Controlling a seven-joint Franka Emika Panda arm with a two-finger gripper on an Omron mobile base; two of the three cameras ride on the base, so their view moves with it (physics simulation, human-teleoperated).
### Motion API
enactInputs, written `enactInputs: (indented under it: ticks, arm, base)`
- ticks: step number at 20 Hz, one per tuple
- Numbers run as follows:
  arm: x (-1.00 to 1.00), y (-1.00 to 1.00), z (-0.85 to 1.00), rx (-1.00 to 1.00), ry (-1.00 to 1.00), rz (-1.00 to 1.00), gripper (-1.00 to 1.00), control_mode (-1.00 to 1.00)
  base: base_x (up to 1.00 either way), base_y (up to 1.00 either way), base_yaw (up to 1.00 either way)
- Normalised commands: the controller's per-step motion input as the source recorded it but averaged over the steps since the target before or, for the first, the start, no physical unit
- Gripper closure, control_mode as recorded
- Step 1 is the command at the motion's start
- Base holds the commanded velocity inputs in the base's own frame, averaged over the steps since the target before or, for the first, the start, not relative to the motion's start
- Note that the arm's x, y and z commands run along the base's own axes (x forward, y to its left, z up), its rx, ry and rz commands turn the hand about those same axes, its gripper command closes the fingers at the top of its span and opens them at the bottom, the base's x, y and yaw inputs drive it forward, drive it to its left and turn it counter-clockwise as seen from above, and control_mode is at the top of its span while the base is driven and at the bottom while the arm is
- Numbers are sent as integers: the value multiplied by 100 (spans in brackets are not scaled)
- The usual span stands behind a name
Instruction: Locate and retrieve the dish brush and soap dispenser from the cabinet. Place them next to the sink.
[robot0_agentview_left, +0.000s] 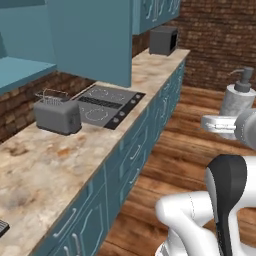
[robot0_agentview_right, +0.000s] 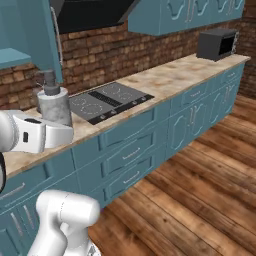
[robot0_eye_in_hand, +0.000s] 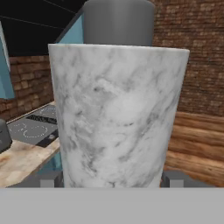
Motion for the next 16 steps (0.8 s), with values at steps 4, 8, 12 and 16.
enactInputs:
  ticks: [4,8,12,16]
  arm:
    - [0,0,0,0,0,0,100,100]
    - [0,0,0,0,0,0,100,100]
    - [0,0,0,0,0,0,100,100]
    - [0,0,0,0,0,0,100,100]
  base:
    - [0,0,-50]
    - [0,0,-50]
    - [0,0,-50]
    - [0,0,-50]
